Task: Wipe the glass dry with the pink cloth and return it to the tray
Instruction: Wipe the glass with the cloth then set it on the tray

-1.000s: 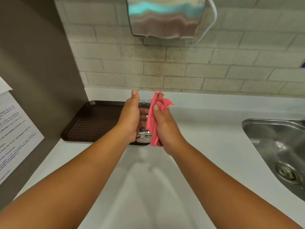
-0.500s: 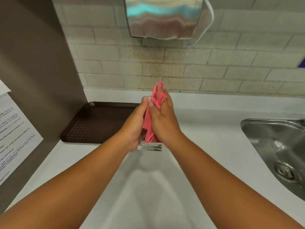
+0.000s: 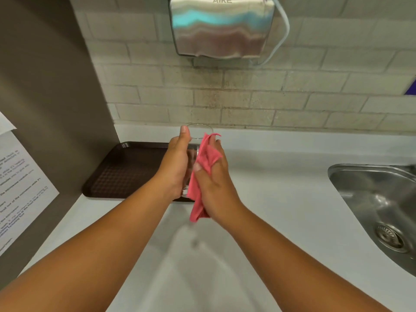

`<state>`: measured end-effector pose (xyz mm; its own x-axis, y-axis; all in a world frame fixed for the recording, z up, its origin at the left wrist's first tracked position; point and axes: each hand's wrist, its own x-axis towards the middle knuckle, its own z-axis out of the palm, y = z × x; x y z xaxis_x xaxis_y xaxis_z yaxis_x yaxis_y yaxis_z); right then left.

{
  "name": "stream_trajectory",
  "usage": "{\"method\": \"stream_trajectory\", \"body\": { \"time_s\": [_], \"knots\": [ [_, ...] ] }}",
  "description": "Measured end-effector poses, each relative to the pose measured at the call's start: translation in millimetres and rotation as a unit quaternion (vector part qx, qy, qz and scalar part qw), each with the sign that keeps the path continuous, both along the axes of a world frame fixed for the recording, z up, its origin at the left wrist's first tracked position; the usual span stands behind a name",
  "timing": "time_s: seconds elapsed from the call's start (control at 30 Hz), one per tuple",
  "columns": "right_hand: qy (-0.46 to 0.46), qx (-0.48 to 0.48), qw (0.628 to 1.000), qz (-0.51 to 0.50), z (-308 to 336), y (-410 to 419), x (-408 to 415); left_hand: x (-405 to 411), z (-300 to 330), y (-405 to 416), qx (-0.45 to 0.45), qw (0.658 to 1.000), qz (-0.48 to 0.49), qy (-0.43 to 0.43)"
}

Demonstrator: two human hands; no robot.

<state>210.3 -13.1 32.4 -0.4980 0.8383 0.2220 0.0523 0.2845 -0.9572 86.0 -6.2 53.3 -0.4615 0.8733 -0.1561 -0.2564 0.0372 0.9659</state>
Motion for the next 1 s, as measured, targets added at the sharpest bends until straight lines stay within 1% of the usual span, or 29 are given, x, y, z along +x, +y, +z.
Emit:
{"method": "stream_trajectory", "body": {
  "time_s": [0.07,0.1,0.2,0.27,0.33,0.4,0.47,0.53,0.6,0.63,0.73,0.8,0.87,0.9,1.0],
  "knots": [
    [-0.069,0.098,0.993,-0.01,-3.9,-3.7,-3.2,4.5,-0.7,-1.6,0.014,1.0,-0.01,-0.015],
    [-0.09,0.122,0.988,-0.02,-4.2,-1.3,-4.2,7.6,-1.5,-2.2,0.022,1.0,-0.015,-0.015],
    [-0.108,0.133,0.984,-0.046,-2.7,7.8,-6.8,12.7,-3.2,-3.4,0.034,0.999,-0.019,0.024],
    [-0.094,0.129,0.986,-0.054,0.0,10.4,-8.6,13.5,-3.2,-4.3,0.042,0.998,-0.017,0.042],
    [-0.037,0.086,0.993,-0.071,6.7,15.9,-9.3,14.9,-6.0,-5.3,0.045,0.996,-0.02,0.074],
    [0.041,0.029,0.996,-0.08,17.8,26.1,-7.2,17.8,-12.3,-6.3,0.047,0.996,-0.023,0.079],
    [0.075,-0.024,0.995,-0.068,26.2,35.0,-4.9,19.3,-17.2,-6.5,0.047,0.997,-0.025,0.054],
    [0.091,-0.093,0.991,-0.03,27.7,39.4,-2.6,17.9,-17.3,-5.4,0.044,0.999,-0.022,0.018],
    [0.126,-0.166,0.978,0.002,24.8,43.5,0.5,14.8,-15.1,-5.1,0.042,0.999,-0.027,-0.016],
    [0.139,-0.188,0.972,0.008,23.0,45.3,1.3,12.3,-14.8,-4.6,0.04,0.998,-0.031,-0.032],
    [0.167,-0.219,0.961,0.016,16.6,45.0,1.8,6.2,-16.6,-4.0,0.019,0.995,-0.028,-0.091],
    [0.18,-0.23,0.956,0.018,12.4,41.0,1.0,6.2,-16.2,-2.2,-0.003,0.994,-0.031,-0.106],
    [0.184,-0.23,0.955,0.025,5.4,37.0,-0.4,8.0,-14.0,0.0,-0.03,0.996,-0.024,-0.078],
    [0.185,-0.229,0.955,0.023,0.6,35.4,-1.3,9.2,-12.2,1.9,-0.042,0.998,-0.015,-0.049],
    [0.195,-0.226,0.954,0.003,-10.0,31.7,-2.4,12.9,-8.3,4.8,-0.071,0.995,0.009,0.066]
  ]
}}
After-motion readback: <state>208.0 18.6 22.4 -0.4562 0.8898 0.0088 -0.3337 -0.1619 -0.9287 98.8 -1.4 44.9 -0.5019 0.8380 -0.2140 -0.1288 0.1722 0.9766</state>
